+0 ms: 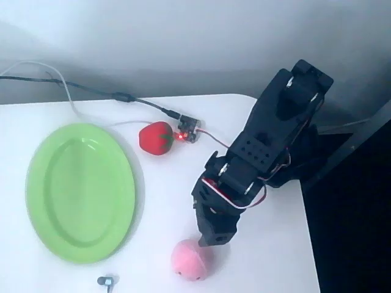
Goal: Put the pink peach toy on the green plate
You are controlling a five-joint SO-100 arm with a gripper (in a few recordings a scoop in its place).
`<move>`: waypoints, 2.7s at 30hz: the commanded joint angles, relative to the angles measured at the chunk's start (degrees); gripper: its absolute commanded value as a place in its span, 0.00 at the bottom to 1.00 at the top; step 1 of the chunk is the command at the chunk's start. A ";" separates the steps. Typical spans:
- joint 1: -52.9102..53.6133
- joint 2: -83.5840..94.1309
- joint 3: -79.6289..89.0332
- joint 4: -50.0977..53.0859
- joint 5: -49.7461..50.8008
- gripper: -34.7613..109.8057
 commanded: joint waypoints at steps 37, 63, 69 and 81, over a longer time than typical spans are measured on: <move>-5.89 -32.17 -14.15 -11.34 4.83 0.56; -4.75 -34.89 -15.12 -8.00 3.60 0.27; 3.34 -25.49 -12.74 -2.90 -3.60 0.28; 20.21 -10.37 -16.26 -9.67 -21.62 0.24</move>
